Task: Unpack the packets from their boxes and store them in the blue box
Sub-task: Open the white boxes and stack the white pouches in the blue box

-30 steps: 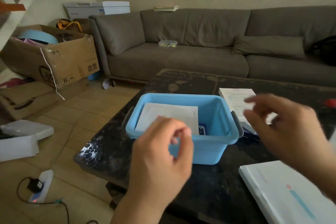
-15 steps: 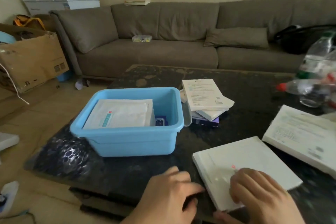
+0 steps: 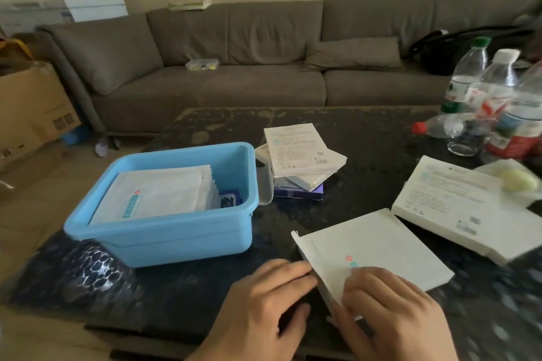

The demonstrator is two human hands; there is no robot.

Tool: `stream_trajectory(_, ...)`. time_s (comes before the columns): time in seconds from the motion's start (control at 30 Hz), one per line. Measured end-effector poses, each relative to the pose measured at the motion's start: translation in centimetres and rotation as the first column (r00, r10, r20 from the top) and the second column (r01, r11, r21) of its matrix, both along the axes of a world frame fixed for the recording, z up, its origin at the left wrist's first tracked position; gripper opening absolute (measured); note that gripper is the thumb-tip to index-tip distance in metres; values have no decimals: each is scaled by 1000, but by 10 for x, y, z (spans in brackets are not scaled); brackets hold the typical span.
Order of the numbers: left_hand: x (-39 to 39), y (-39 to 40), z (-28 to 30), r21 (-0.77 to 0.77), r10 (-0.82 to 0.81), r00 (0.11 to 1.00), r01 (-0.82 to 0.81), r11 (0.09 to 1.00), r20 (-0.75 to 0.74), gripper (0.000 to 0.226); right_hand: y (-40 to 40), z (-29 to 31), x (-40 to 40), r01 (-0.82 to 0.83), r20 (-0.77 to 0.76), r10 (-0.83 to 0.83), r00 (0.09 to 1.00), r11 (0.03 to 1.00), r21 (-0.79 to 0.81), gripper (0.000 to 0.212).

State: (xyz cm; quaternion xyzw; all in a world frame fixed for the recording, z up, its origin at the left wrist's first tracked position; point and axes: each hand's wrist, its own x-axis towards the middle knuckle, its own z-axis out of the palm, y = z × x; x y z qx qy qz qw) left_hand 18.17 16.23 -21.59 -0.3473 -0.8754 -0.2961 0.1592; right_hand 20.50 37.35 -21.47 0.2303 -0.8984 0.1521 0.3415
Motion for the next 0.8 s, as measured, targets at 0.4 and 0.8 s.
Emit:
stream_trajectory(0.4, -7, 26, -5, -62, -176, 981, 171, 983, -86, 56, 5, 6, 4, 82, -84, -101, 991, 977, -196, 27)
stream_trajectory(0.8, -13, 33, -14, 52, -68, 908, 99, 994, -414, 11, 5, 7, 7, 62, -119, -86, 989, 979, -192, 29)
